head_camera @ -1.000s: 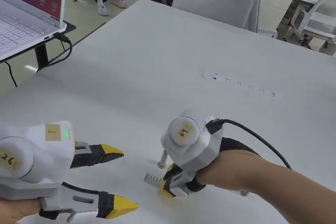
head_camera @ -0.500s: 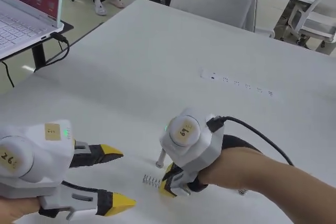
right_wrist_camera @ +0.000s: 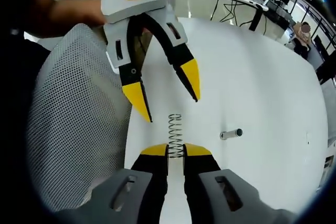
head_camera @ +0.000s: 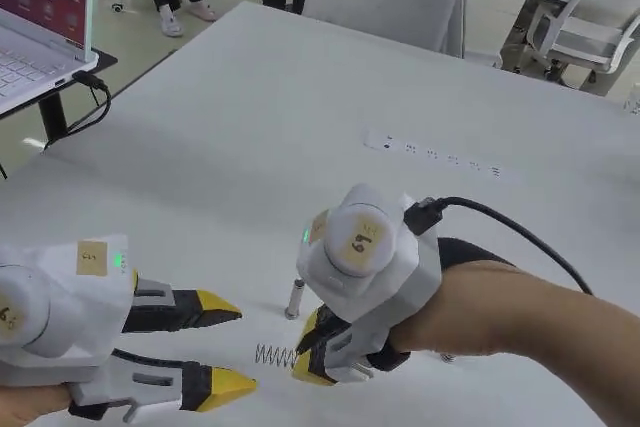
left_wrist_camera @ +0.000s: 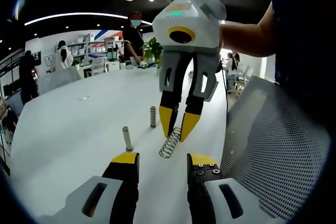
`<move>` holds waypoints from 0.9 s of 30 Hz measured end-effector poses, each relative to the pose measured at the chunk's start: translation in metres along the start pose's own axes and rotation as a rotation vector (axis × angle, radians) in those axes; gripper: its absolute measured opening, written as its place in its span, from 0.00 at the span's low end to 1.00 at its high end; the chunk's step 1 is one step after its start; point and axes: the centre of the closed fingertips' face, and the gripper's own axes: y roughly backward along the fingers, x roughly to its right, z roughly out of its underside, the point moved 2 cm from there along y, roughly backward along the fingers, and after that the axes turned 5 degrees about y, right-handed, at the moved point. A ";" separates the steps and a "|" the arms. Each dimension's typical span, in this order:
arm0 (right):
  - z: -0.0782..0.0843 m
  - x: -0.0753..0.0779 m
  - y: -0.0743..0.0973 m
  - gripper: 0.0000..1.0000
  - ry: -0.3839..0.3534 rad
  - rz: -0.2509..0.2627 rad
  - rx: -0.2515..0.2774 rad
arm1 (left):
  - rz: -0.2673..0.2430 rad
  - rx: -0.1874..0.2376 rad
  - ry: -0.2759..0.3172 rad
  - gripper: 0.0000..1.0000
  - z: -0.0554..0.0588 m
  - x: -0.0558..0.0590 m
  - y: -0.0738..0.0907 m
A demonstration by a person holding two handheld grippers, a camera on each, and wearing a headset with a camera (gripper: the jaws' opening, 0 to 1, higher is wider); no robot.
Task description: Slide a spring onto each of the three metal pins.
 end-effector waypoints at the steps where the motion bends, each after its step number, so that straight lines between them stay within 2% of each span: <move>1: -0.001 0.000 0.002 0.08 0.005 0.000 0.002 | 0.004 0.000 -0.007 0.29 -0.001 0.001 0.000; 7: -0.007 -0.006 0.013 0.08 0.047 -0.014 0.008 | 0.050 -0.002 -0.037 0.22 -0.008 0.011 -0.003; 15: -0.006 -0.009 0.017 0.08 0.073 -0.021 -0.009 | 0.091 -0.004 -0.075 0.12 -0.011 0.015 -0.007; 21: -0.008 -0.012 0.019 0.08 0.086 -0.029 -0.015 | 0.099 -0.020 -0.092 0.05 -0.009 0.014 -0.009; 27: -0.010 -0.012 0.023 0.08 0.099 -0.035 -0.013 | 0.104 -0.027 -0.107 0.03 -0.009 0.014 -0.009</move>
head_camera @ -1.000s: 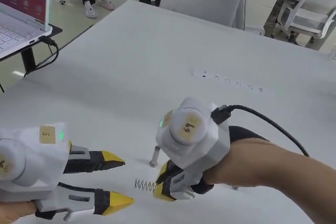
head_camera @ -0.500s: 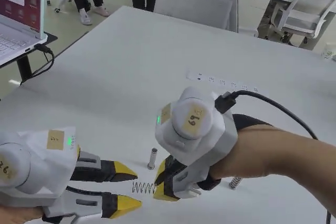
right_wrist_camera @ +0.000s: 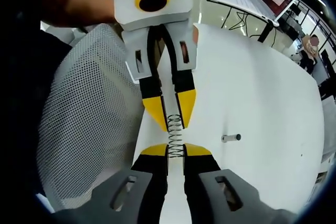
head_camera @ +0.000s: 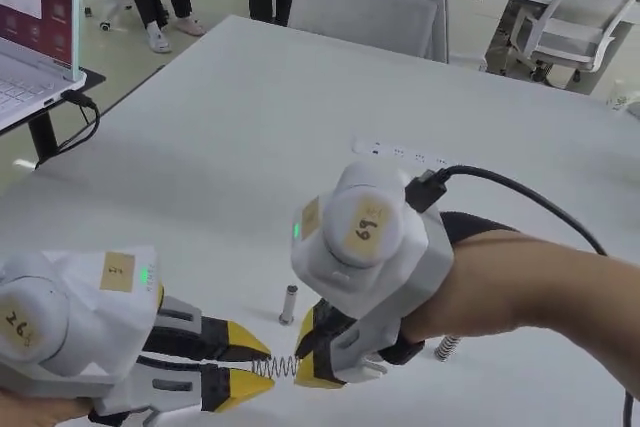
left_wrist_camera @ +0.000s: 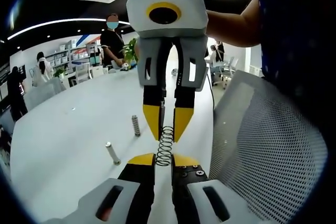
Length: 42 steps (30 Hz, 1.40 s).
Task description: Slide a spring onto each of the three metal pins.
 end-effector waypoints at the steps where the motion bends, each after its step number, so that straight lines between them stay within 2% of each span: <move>1: 0.000 0.000 0.001 0.08 0.000 -0.004 0.003 | 0.004 0.001 -0.003 0.03 0.000 0.001 0.000; 9: -0.001 0.001 0.007 0.08 0.004 -0.003 0.035 | 0.013 0.037 -0.009 0.02 -0.006 0.002 0.001; 16: 0.001 0.003 0.007 0.09 -0.013 -0.009 0.071 | 0.012 0.047 -0.006 0.02 -0.009 0.002 0.001; 26: 0.003 0.003 0.005 0.08 -0.015 -0.006 0.077 | 0.008 0.059 -0.002 0.02 -0.010 0.001 0.003; 31: -0.004 0.003 0.013 0.08 -0.015 0.014 0.090 | 0.000 0.073 0.002 0.02 -0.010 0.000 0.004; 36: -0.018 0.001 0.023 0.08 -0.014 0.021 0.122 | -0.005 0.074 0.002 0.02 -0.010 -0.001 0.005; 42: -0.024 0.001 0.023 0.08 -0.016 0.019 0.122 | -0.007 0.073 0.000 0.02 -0.011 0.003 0.005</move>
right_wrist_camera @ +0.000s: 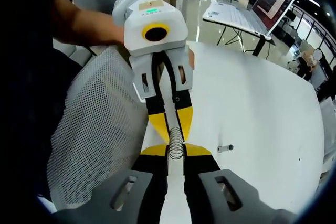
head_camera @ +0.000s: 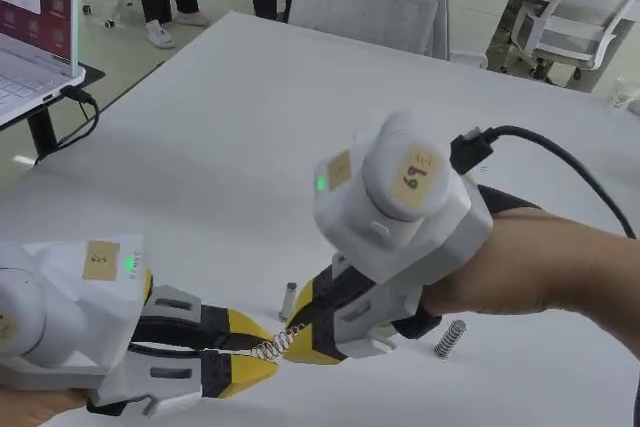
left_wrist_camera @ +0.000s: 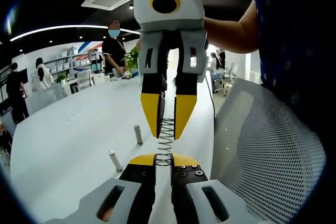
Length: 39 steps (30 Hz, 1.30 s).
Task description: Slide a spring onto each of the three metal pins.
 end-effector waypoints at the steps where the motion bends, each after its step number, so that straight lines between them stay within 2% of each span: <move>1: -0.002 0.000 0.001 0.08 0.000 0.000 0.003 | 0.002 0.001 0.002 0.02 0.000 0.001 0.000; 8: -0.008 0.001 0.000 0.07 0.009 -0.005 -0.013 | -0.002 0.011 0.008 0.02 -0.002 0.003 -0.003; 19: -0.006 0.005 0.000 0.07 0.024 -0.010 -0.069 | -0.015 0.030 0.015 0.03 -0.001 -0.003 -0.009; 28: -0.011 0.010 -0.002 0.07 0.030 -0.016 -0.084 | -0.032 0.044 0.028 0.04 -0.001 -0.009 -0.006; 31: -0.010 0.011 -0.003 0.07 0.034 -0.012 -0.093 | -0.033 0.039 0.035 0.09 0.002 -0.009 -0.007; 39: -0.005 0.017 -0.001 0.07 0.027 -0.001 -0.118 | -0.038 0.036 0.053 0.16 0.009 -0.010 -0.005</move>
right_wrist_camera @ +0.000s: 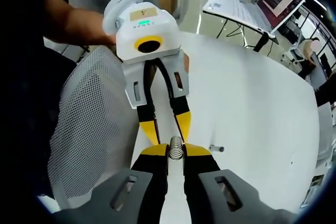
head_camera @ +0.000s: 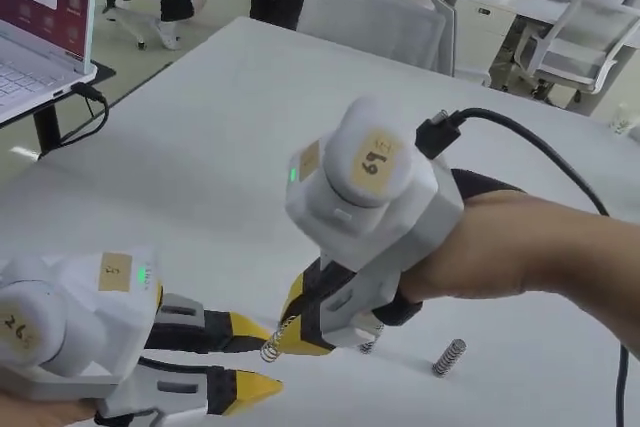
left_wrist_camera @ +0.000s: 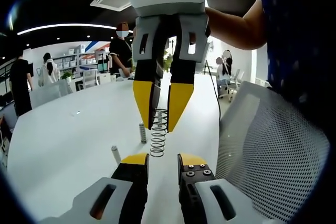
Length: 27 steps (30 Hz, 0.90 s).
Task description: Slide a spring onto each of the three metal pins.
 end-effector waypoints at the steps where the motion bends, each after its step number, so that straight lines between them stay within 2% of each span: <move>1: 0.001 0.002 0.000 0.07 -0.001 0.005 -0.003 | -0.005 0.000 0.005 0.17 0.002 -0.001 0.001; 10: 0.007 0.014 0.007 0.08 -0.022 0.032 -0.011 | -0.064 -0.003 0.031 0.31 0.013 -0.012 0.012; 17: 0.013 0.023 0.008 0.07 -0.031 0.052 -0.035 | -0.124 -0.001 0.047 0.47 0.022 -0.022 0.016; 27: 0.019 0.043 0.011 0.08 -0.051 0.073 -0.073 | -0.167 -0.009 0.053 0.55 0.027 -0.026 0.018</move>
